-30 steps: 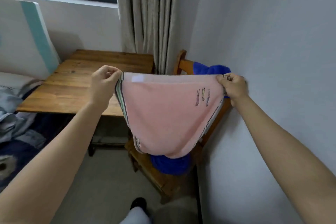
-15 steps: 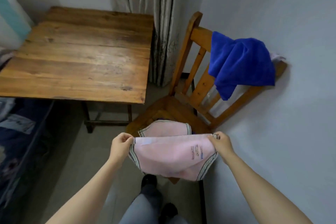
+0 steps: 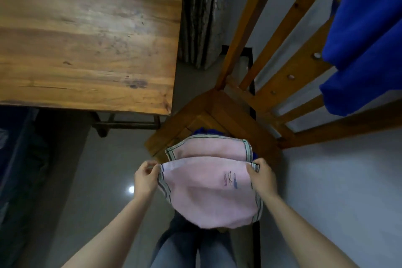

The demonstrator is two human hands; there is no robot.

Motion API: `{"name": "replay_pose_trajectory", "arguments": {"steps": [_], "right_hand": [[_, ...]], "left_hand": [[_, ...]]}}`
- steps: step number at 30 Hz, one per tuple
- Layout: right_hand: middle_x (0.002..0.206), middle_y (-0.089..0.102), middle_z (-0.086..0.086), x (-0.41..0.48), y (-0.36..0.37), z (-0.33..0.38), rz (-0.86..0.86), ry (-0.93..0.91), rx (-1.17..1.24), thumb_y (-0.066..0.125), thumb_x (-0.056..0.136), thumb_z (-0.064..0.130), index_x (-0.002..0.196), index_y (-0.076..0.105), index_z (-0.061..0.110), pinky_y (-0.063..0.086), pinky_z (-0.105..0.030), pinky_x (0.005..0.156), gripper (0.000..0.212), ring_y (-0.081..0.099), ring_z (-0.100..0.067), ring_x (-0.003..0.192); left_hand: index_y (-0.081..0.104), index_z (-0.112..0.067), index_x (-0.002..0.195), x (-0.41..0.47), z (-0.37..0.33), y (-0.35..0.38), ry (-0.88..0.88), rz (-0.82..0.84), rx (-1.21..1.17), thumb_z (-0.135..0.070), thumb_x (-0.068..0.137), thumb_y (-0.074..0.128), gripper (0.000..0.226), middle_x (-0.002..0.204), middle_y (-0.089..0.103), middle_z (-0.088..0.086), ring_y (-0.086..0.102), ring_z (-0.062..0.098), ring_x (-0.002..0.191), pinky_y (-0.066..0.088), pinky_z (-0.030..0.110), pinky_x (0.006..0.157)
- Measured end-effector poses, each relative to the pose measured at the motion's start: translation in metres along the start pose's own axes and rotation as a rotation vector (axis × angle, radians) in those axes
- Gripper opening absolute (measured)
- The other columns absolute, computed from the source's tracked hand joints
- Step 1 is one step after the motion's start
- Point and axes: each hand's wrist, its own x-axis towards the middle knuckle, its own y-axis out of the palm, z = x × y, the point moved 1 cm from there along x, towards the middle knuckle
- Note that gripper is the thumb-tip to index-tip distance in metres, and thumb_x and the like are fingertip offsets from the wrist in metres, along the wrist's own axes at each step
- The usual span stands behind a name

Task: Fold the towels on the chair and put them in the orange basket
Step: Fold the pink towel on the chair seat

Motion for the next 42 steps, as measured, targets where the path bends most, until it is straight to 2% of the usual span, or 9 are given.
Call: {"name": "replay_pose_trajectory", "arguments": {"steps": [9, 13, 17, 23, 28, 32, 37, 39, 42], "right_hand": [[0.131, 0.049, -0.015, 0.069, 0.029, -0.012, -0.142, -0.120, -0.210, 0.055, 0.090, 0.013, 0.129, 0.051, 0.008, 0.037, -0.035, 0.092, 0.039, 0.041, -0.031, 0.119], [0.135, 0.050, -0.013, 0.096, 0.034, -0.009, -0.050, -0.054, -0.165, 0.052, 0.094, 0.025, 0.137, 0.043, 0.009, 0.034, -0.045, 0.104, 0.048, 0.040, -0.031, 0.127], [0.115, 0.064, -0.012, 0.105, 0.031, -0.005, -0.119, -0.026, -0.034, 0.059, 0.088, 0.010, 0.120, 0.060, 0.008, 0.039, -0.051, 0.098, 0.032, 0.052, -0.033, 0.113], [0.088, 0.057, -0.004, 0.101, 0.011, 0.011, -0.281, -0.107, 0.150, 0.056, 0.086, -0.003, 0.112, 0.062, 0.004, 0.045, -0.035, 0.081, 0.028, 0.056, -0.027, 0.093], [0.101, 0.060, -0.010, 0.114, -0.001, 0.023, -0.283, -0.034, 0.231, 0.055, 0.089, 0.003, 0.119, 0.057, 0.005, 0.040, -0.028, 0.076, 0.030, 0.054, -0.019, 0.091], [0.126, 0.051, -0.014, 0.095, 0.007, 0.009, -0.208, -0.163, -0.058, 0.054, 0.092, 0.019, 0.126, 0.054, 0.006, 0.034, -0.027, 0.090, 0.036, 0.046, -0.028, 0.118], [0.124, 0.051, -0.012, 0.071, 0.021, -0.007, -0.048, -0.124, -0.221, 0.056, 0.091, 0.032, 0.130, 0.049, 0.007, 0.038, -0.027, 0.074, 0.047, 0.054, -0.028, 0.107], [0.111, 0.059, -0.011, 0.071, 0.024, -0.005, -0.039, -0.060, -0.157, 0.060, 0.089, 0.028, 0.120, 0.055, 0.005, 0.039, -0.026, 0.072, 0.039, 0.056, -0.027, 0.100], [0.070, 0.053, -0.006, 0.073, 0.024, 0.002, -0.044, -0.041, -0.031, 0.062, 0.087, 0.014, 0.075, 0.054, 0.008, 0.031, -0.026, 0.060, 0.016, 0.049, -0.024, 0.070]], "left_hand": [[0.060, 0.000, 0.093, 0.078, 0.036, 0.051, 0.093, -0.002, 0.372, -0.012, 0.082, 0.050, 0.019, 0.095, 0.063, 0.025, 0.059, 0.042, 0.088, 0.038, 0.033, 0.066], [0.048, -0.006, 0.128, 0.100, 0.030, 0.063, 0.173, 0.044, 0.488, -0.025, 0.089, 0.055, 0.044, 0.120, 0.057, 0.024, 0.055, 0.043, 0.102, 0.043, 0.038, 0.079], [0.046, -0.008, 0.132, 0.107, 0.025, 0.069, 0.201, 0.138, 0.668, -0.016, 0.091, 0.053, 0.043, 0.120, 0.060, 0.019, 0.058, 0.039, 0.102, 0.041, 0.031, 0.075], [0.070, 0.005, 0.090, 0.104, 0.009, 0.059, 0.314, 0.055, 0.629, 0.003, 0.085, 0.052, 0.018, 0.098, 0.069, 0.023, 0.062, 0.036, 0.091, 0.031, 0.024, 0.066], [0.068, -0.001, 0.103, 0.116, -0.013, 0.040, 0.351, -0.099, 0.528, -0.002, 0.088, 0.054, 0.021, 0.106, 0.062, 0.023, 0.058, 0.036, 0.096, 0.031, 0.024, 0.070], [0.060, -0.001, 0.112, 0.111, -0.005, 0.041, 0.222, -0.084, 0.411, -0.008, 0.087, 0.058, 0.026, 0.108, 0.060, 0.024, 0.057, 0.038, 0.097, 0.032, 0.024, 0.071], [0.061, -0.004, 0.113, 0.097, 0.012, 0.031, 0.098, -0.062, 0.309, 0.001, 0.079, 0.058, 0.034, 0.109, 0.062, 0.021, 0.056, 0.038, 0.100, 0.041, 0.032, 0.077], [0.064, -0.003, 0.108, 0.095, 0.013, 0.026, 0.076, -0.064, 0.256, -0.002, 0.075, 0.054, 0.034, 0.096, 0.063, 0.018, 0.058, 0.038, 0.091, 0.041, 0.032, 0.072], [0.064, -0.001, 0.106, 0.089, 0.006, 0.020, 0.084, -0.066, 0.175, 0.010, 0.079, 0.054, 0.031, 0.092, 0.060, 0.013, 0.054, 0.027, 0.081, 0.042, 0.020, 0.062]]}}
